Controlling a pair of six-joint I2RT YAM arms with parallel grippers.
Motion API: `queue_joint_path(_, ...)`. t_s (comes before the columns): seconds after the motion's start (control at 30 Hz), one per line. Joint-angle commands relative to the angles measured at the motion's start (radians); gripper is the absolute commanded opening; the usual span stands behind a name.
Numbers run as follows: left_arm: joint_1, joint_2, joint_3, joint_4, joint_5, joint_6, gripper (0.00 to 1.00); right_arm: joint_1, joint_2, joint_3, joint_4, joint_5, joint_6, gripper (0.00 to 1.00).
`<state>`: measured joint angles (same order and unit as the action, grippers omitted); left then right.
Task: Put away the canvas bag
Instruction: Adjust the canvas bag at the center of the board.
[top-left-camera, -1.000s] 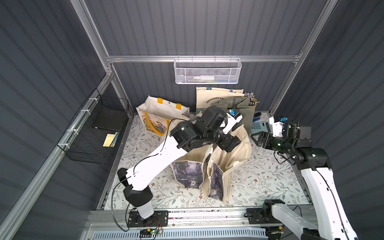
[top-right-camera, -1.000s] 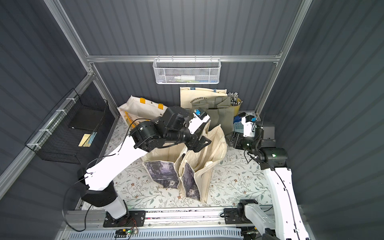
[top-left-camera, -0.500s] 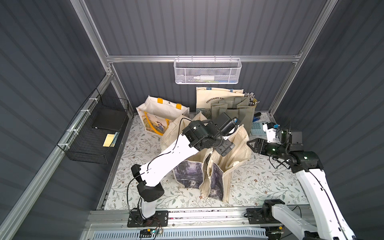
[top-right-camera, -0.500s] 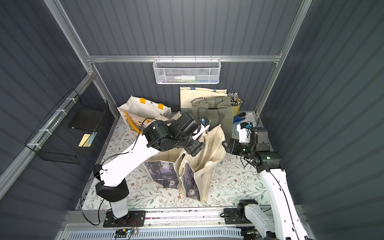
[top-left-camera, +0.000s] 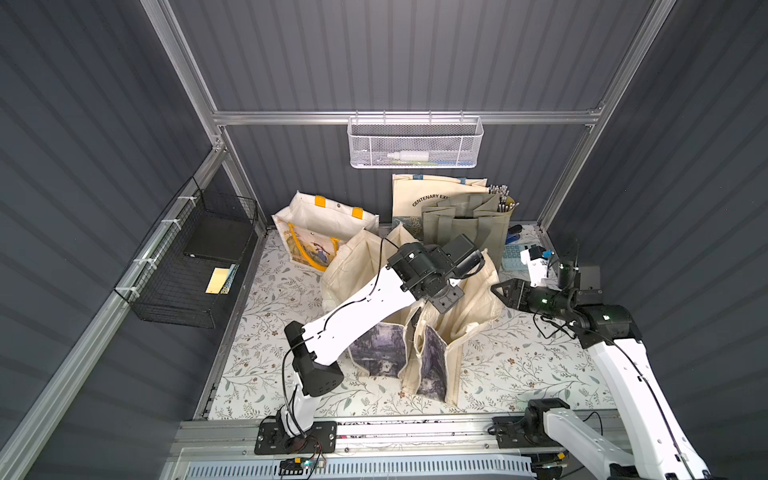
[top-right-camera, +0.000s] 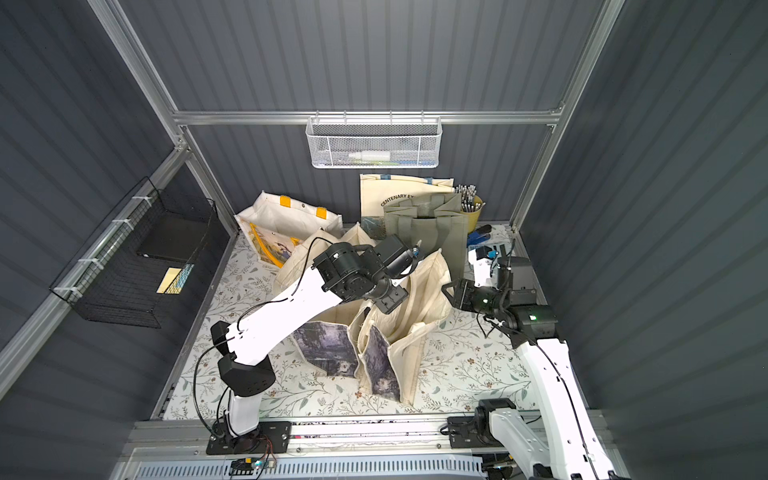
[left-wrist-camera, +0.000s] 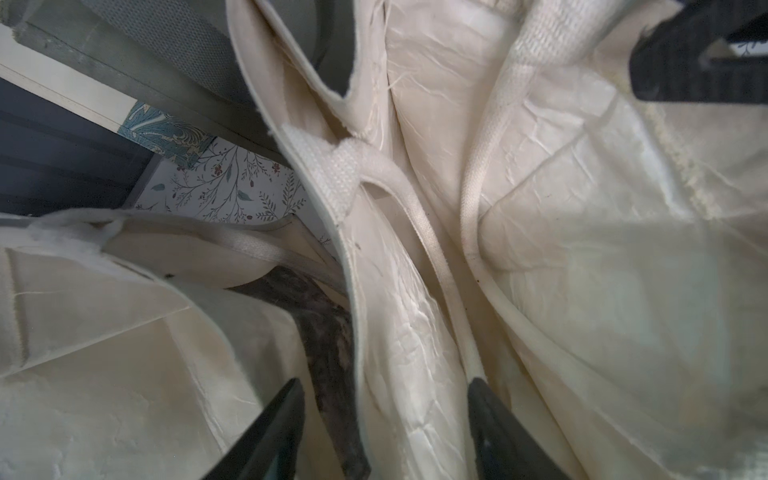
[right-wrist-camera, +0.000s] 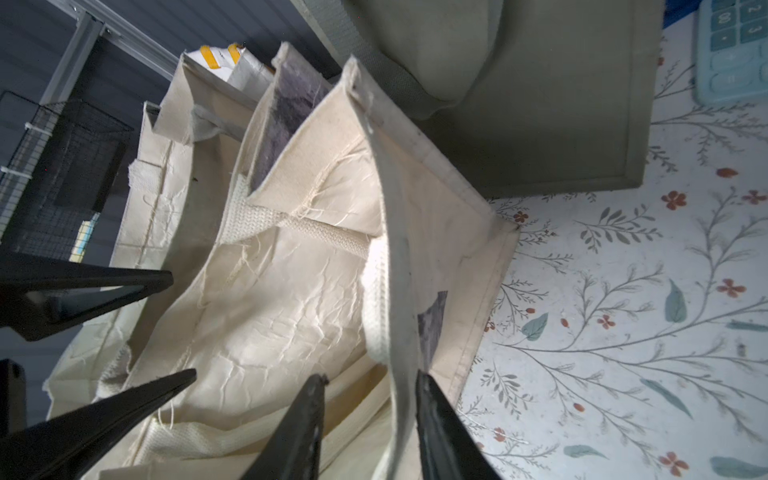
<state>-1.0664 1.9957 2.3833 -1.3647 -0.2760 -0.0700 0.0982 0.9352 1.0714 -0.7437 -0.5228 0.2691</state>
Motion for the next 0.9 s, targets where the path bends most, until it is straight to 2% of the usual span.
queue_joint_path(0.0,0.002,0.013,0.034,-0.024,-0.008,-0.017,0.54,0.006,-0.003,-0.009,0.004,-0.007,-0.007,0.36)
queue_joint_path(0.27,0.002,0.028,0.031,-0.010,0.006,-0.025,0.43,0.006,0.001,-0.027,-0.007,0.020,-0.024,0.35)
queue_joint_path(0.47,0.001,0.037,0.030,-0.004,0.007,-0.028,0.32,0.006,0.002,-0.020,-0.004,0.015,-0.025,0.19)
queue_joint_path(0.63,0.001,0.035,0.026,0.033,0.078,-0.030,0.32,0.008,-0.003,-0.021,0.017,-0.020,-0.005,0.02)
queue_joint_path(0.73,0.002,0.024,0.002,0.078,0.142,-0.020,0.30,0.007,-0.017,-0.027,0.043,-0.049,0.028,0.00)
queue_joint_path(0.87,0.002,0.038,0.019,0.108,0.173,0.001,0.14,0.008,-0.038,-0.034,0.056,-0.043,0.083,0.00)
